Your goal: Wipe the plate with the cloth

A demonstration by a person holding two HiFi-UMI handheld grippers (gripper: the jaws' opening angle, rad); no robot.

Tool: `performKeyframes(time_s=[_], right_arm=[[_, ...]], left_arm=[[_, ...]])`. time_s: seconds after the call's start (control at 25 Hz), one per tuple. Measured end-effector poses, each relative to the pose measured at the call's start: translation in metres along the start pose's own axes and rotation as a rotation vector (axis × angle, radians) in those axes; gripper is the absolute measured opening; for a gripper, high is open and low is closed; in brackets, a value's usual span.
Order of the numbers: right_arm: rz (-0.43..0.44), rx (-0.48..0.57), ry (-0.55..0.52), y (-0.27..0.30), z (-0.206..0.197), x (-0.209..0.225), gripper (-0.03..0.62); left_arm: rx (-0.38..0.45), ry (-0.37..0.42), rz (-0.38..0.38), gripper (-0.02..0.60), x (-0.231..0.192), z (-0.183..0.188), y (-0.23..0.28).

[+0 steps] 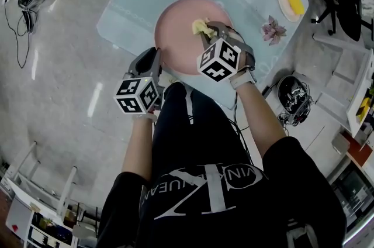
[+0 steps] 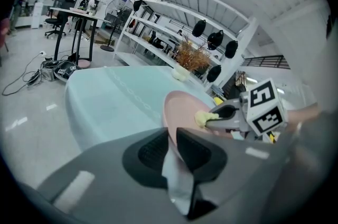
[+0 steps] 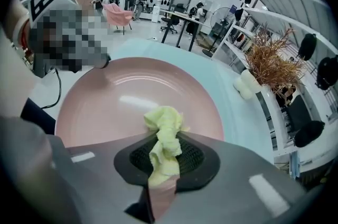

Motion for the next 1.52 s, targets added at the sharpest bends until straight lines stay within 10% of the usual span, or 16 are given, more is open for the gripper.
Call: performKeyframes(time_s=[0.6,1.52], right_arm=[[0.194,0.051,-0.004,-0.009,0.014,-0.046,0.069],[0.096,0.019,0.068,-0.01,0.007,-0.038,0.067]], left_arm=[[-0.011,0.0,0.0,0.0,0.001,0.002,0.0],[-0.012,-0.017,-0.016,0.0,-0.002,0.001,0.002]])
Point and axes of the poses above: the fingertips, and each gripper's own axes: y forward along the fingers, x to its right, z out of its top, the point moved 9 cm from there along -y, backward along the fingers, and after that the axes turned 8 degrees about x, right-handed, at the moved point
